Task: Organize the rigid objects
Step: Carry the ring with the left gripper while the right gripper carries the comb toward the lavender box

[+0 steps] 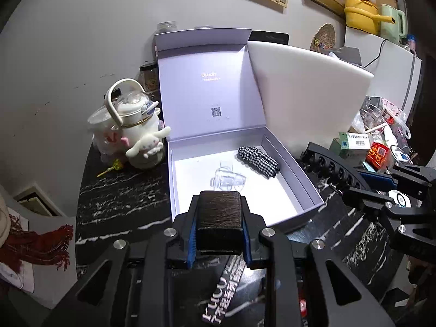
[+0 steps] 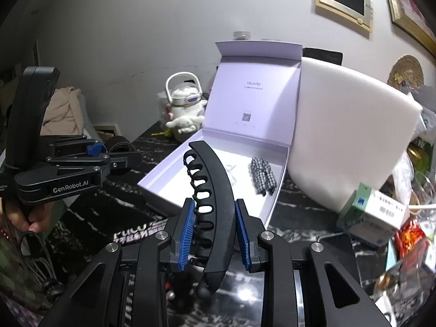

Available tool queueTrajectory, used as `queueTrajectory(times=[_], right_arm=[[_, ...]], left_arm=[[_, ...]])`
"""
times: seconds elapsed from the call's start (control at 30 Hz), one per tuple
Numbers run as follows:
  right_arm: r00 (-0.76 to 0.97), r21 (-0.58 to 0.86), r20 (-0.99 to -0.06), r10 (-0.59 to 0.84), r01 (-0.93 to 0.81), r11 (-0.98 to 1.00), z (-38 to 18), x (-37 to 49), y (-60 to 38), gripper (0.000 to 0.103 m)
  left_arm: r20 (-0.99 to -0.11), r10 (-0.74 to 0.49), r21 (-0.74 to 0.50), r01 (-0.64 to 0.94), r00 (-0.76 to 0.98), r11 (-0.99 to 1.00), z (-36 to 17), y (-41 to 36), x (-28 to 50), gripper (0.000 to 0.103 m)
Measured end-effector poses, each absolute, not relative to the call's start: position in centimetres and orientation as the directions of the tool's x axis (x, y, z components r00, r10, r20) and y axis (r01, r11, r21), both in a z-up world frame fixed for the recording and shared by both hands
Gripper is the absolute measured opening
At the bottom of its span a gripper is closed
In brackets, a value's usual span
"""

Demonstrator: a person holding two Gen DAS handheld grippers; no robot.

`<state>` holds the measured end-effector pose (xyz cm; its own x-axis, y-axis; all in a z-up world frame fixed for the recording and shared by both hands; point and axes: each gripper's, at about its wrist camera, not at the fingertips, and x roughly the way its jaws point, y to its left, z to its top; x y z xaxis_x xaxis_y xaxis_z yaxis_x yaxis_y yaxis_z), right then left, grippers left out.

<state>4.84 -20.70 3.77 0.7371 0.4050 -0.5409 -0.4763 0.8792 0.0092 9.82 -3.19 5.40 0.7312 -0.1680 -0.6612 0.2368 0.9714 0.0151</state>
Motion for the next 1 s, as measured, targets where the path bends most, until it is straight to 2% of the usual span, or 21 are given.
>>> queueTrajectory(times=[0.43, 1.0], right_arm=[[0.751, -0.005, -0.537, 0.384, -0.458, 0.889, 4.8, 10.7, -21.1, 0.029], [0.72, -0.006, -0.549, 0.424, -0.511, 0.859, 4.7, 17.1, -18.9, 0.029]], left_arm=[[-0.662, -0.174, 0.029, 0.257, 0.729, 0.966, 5.5, -3.7, 15.1, 0.025], [-0.691, -0.145, 0.065, 0.261, 0.708, 0.963, 4.3, -3.6, 21.6, 0.025]])
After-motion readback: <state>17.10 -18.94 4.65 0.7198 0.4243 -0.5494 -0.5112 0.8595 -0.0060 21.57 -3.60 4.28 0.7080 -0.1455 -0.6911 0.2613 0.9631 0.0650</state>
